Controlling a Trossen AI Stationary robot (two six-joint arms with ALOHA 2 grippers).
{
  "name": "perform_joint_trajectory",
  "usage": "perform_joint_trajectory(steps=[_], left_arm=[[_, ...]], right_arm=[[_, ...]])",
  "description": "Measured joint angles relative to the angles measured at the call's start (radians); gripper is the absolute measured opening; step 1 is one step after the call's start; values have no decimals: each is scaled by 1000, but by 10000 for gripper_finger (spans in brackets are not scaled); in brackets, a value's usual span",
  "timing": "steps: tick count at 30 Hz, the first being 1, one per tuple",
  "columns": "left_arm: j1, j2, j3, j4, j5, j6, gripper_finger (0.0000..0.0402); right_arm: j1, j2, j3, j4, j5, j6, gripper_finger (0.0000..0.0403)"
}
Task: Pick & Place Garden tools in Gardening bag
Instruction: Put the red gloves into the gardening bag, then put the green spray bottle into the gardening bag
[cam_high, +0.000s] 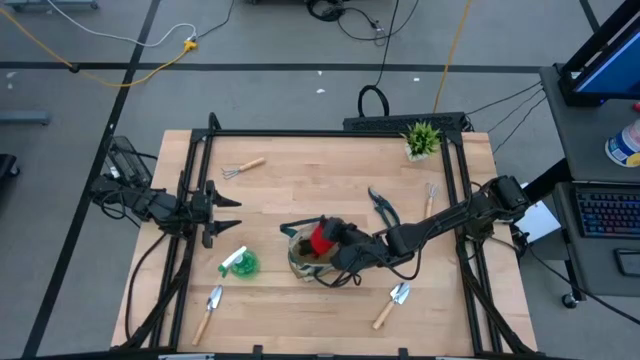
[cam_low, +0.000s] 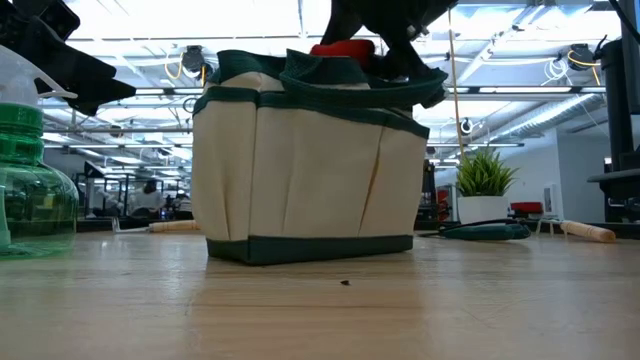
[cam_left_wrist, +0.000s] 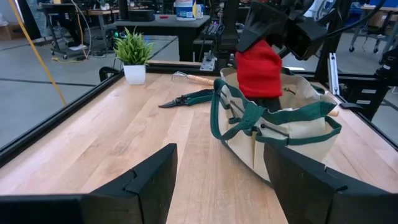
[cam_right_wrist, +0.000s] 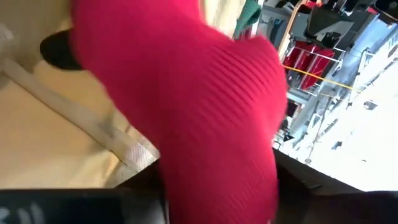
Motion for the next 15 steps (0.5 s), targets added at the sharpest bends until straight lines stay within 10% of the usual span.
perform_joint_trajectory(steps=[15], left_arm=[[0, 0, 0, 0, 0, 0, 244]], right_arm=[[-5, -3, 0, 15, 134, -26, 247]])
